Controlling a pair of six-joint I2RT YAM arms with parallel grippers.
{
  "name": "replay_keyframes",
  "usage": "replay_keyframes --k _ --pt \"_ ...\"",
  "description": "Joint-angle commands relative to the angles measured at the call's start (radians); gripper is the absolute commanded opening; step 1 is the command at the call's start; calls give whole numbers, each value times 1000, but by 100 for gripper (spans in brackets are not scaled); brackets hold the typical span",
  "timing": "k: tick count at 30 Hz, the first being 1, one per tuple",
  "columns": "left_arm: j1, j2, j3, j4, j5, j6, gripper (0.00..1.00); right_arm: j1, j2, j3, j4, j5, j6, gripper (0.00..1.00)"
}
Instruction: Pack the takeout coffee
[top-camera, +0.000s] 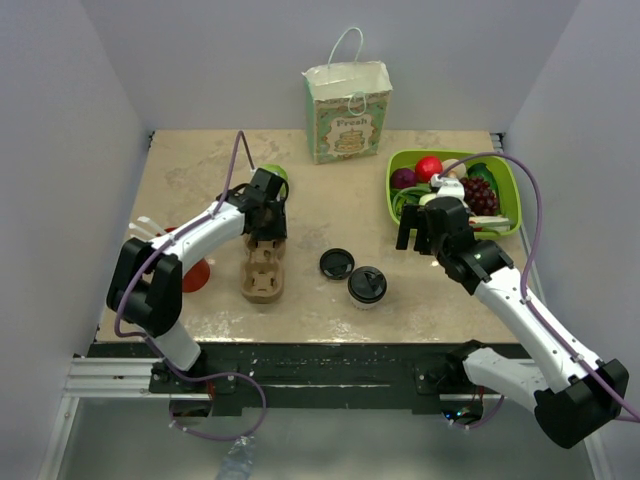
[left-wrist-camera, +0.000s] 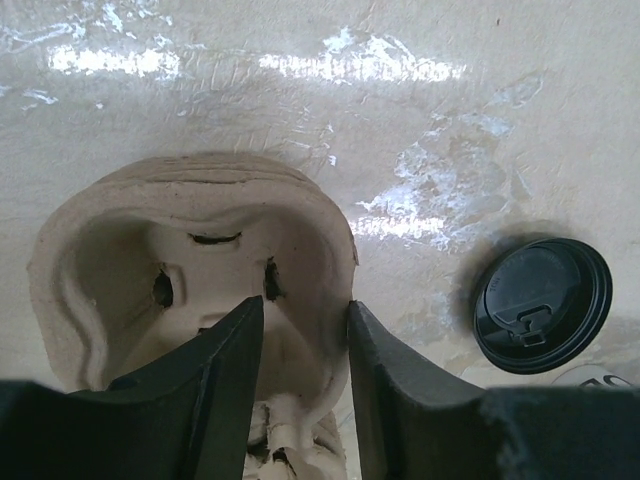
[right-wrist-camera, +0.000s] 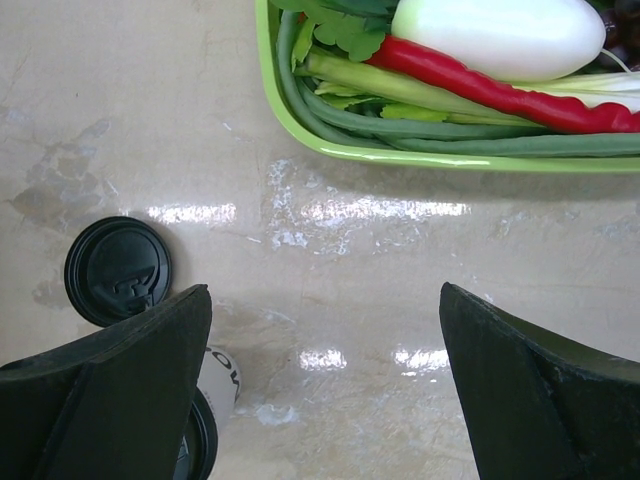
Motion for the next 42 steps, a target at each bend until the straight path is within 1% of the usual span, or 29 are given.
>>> replay_keyframes --k 1,3,4,6,7,9,10,12,13,16,21,22,24,28,34,39,42 --pt "4 -1 16 1 6 0 42 -4 -10 41 -4 38 -11 98" --pt "5 -7 6 15 18 1 41 -6 -12 39 -10 41 -17 98" --pt "4 -6 5 17 21 0 36 -6 -12 39 -11 43 -16 98" --pt "4 -3 7 14 32 -5 31 -6 -15 41 -13 44 -19 98" --pt "4 -1 7 14 35 -5 27 -6 -15 41 -14 46 -19 98" --pt "4 -7 7 18 44 -8 25 -4 -16 39 -14 46 -23 98" --pt "4 -12 5 20 44 -8 21 -6 -18 38 -14 47 -25 98" --pt "4 -22 10 18 44 -11 18 -4 -19 35 -16 49 -24 98" --pt "4 -27 13 17 44 -14 14 -4 -18 35 -16 49 -25 98" --pt "4 -50 13 14 43 -16 10 -4 -18 35 -17 47 -24 98" --pt "4 -69 33 -12 12 -2 9 -6 -15 35 -16 41 -27 98" --pt "4 -72 35 -16 7 -2 4 -7 -15 35 -14 41 -27 98" --pt "4 -84 35 -23 -2 -4 1 -6 -12 33 -16 41 -27 98" --pt "4 -114 47 -46 -46 -8 0 -6 -10 36 -16 40 -28 98" --pt "4 -188 114 -103 -121 15 0 -6 -16 39 -10 40 -31 98" --pt "2 -254 191 -89 -117 65 0 -4 -35 44 1 38 -31 98" --pt "2 -268 242 -36 -97 92 0 -6 -53 45 4 63 -10 98"
